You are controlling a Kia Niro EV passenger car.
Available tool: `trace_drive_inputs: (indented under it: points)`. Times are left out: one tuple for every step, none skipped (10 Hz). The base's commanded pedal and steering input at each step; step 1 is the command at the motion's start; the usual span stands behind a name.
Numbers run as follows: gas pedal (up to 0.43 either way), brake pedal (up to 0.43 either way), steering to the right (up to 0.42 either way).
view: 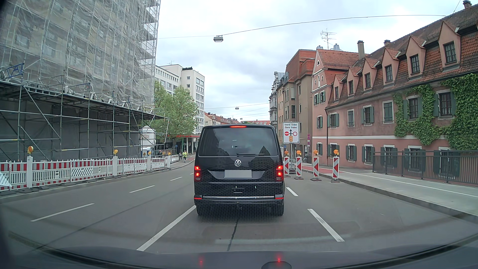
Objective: Follow the waypoints while adhering to traffic rules and regulations
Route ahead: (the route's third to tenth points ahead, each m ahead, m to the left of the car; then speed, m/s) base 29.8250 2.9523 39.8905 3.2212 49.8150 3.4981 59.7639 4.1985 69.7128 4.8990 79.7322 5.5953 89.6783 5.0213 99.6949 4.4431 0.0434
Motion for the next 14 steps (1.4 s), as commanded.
trace_drive_inputs:
  points:
    - [0.000, 0.183, 0.002]
    - [0.000, 0.189, 0.002]
    - [0.000, 0.189, 0.002]
    - [0.000, 0.189, 0.002]
    - [0.000, 0.189, 0.002]
    - [0.000, 0.195, 0.002]
    - [0.000, 0.189, 0.002]
    - [0.000, 0.195, 0.002]
    - [0.000, 0.195, 0.002]
    - [0.000, 0.195, 0.002]
    - [0.000, 0.195, 0.002]
    - [0.000, 0.195, 0.002]
    - [0.000, 0.195, 0.002]
    - [0.000, 0.195, 0.002]
